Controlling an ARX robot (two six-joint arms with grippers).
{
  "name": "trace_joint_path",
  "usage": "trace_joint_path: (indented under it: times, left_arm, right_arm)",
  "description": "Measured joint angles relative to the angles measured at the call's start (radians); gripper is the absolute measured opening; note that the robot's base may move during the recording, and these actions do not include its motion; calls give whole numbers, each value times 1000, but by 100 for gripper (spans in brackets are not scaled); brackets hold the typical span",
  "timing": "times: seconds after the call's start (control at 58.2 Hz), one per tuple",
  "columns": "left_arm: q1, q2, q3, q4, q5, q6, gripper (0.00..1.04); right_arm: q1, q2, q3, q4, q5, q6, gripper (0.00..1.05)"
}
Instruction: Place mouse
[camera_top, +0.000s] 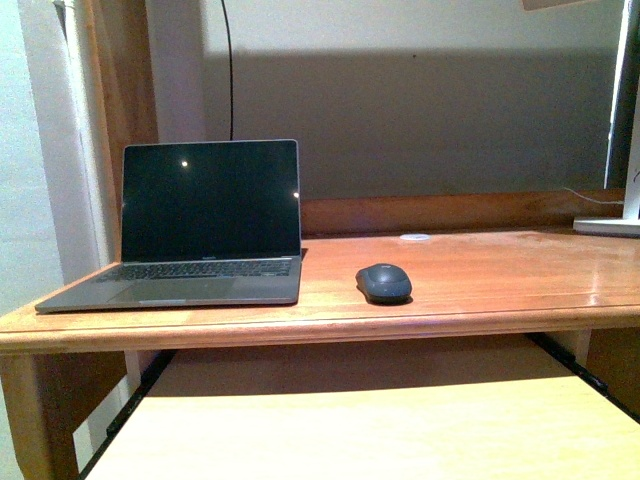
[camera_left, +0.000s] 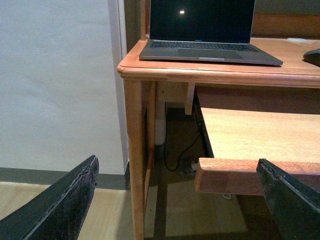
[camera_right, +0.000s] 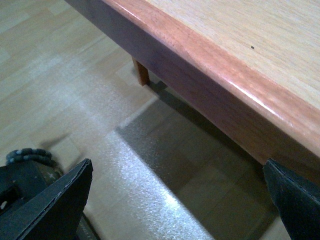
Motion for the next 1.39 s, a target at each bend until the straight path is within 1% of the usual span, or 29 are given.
trace_joint_path:
  times: [0.172, 0.292, 0.619, 0.963, 1.238, 1.392]
  left_arm:
    - [0, 0, 0, 0, 0, 0, 97]
    - [0, 0, 0, 0, 0, 0, 97]
    - [0, 0, 0, 0, 0, 0, 97]
    - [0, 0, 0, 0, 0, 0, 97]
    - [0, 0, 0, 0, 0, 0, 97]
    - [0, 0, 0, 0, 0, 0, 97]
  right_arm:
    - [95, 51, -3, 149, 65, 125, 104]
    - [157, 105, 12, 242, 127, 202, 104]
    - [266, 263, 129, 425, 320, 381, 104]
    - [356, 422, 311, 484, 485, 513, 104]
    - [413, 527, 451, 488, 549, 569, 104]
    - [430, 586, 532, 485, 586, 586, 104]
